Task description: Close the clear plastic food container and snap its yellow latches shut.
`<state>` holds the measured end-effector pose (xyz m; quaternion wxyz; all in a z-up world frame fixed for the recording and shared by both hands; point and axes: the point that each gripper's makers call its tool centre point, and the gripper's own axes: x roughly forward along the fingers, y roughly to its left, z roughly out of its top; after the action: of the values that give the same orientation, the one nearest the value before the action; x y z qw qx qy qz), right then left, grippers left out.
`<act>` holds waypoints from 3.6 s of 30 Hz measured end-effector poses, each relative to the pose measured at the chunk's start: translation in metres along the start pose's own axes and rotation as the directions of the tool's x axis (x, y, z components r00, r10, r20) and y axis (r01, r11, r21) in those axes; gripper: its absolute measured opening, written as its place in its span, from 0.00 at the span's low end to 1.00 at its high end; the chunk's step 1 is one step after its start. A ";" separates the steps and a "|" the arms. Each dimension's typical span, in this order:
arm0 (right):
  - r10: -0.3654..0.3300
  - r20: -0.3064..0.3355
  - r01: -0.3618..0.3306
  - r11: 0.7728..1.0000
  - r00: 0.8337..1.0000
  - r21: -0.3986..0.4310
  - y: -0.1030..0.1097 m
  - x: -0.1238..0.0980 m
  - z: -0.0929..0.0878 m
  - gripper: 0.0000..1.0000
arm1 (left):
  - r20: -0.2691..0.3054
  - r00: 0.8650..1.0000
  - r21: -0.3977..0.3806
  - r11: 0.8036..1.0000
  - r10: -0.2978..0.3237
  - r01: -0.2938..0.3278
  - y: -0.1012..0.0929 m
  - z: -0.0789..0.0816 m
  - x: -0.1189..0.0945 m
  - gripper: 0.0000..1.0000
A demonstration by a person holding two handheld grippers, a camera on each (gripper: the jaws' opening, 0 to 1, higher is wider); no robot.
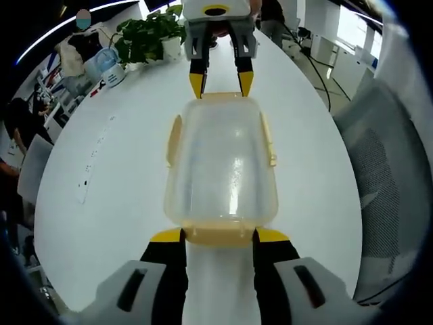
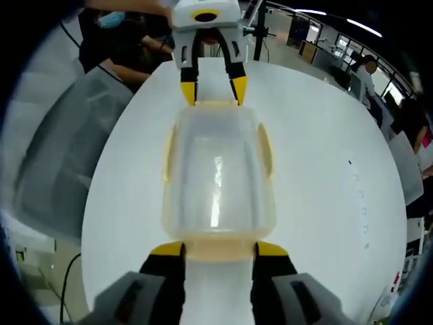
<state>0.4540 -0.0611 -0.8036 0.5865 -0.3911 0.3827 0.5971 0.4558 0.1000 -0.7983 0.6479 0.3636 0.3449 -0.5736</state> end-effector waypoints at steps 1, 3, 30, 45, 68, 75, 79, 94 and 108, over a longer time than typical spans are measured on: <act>-0.001 0.000 0.001 1.000 1.000 -0.001 0.000 0.000 0.000 0.35 | 0.000 1.000 -0.001 1.000 0.000 0.000 0.000 0.000 0.000 0.36; 0.001 -0.001 -0.001 1.000 1.000 -0.002 0.000 0.000 0.000 0.35 | 0.001 1.000 -0.002 1.000 -0.002 0.002 -0.001 0.000 0.001 0.36; -0.029 -0.004 0.029 0.998 1.000 0.049 0.006 -0.017 -0.003 0.40 | -0.022 0.999 -0.068 0.997 0.037 -0.038 -0.004 -0.010 -0.021 0.40; -0.141 0.059 0.113 0.933 0.988 0.341 -0.006 -0.026 0.007 0.38 | 0.000 0.993 -0.328 0.937 0.122 -0.115 -0.001 0.003 -0.025 0.43; -0.221 0.048 0.129 0.718 0.974 0.684 -0.011 -0.019 0.018 0.31 | 0.034 0.979 -0.661 0.739 0.203 -0.131 0.006 0.014 -0.016 0.44; -0.244 0.035 0.140 0.662 0.969 0.736 -0.016 -0.019 0.020 0.30 | 0.006 0.977 -0.758 0.638 0.214 -0.135 0.005 0.009 -0.007 0.45; -0.241 0.021 0.137 0.620 0.970 0.772 -0.015 -0.016 0.018 0.30 | -0.005 0.975 -0.777 0.613 0.221 -0.143 0.006 0.008 -0.005 0.43; -0.222 0.043 0.066 0.464 0.974 0.883 -0.010 -0.004 0.015 0.29 | 0.089 0.985 -0.901 0.433 0.150 0.015 -0.006 0.015 0.006 0.39; -0.213 0.053 0.044 0.426 0.976 0.904 -0.008 0.000 0.017 0.26 | 0.064 0.984 -0.877 0.480 0.163 -0.022 -0.004 0.016 0.007 0.36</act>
<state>0.4620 -0.0456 -0.7967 0.7766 0.0006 0.5618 0.2852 0.4527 0.0821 -0.7971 0.7949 -0.0378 0.5218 -0.3072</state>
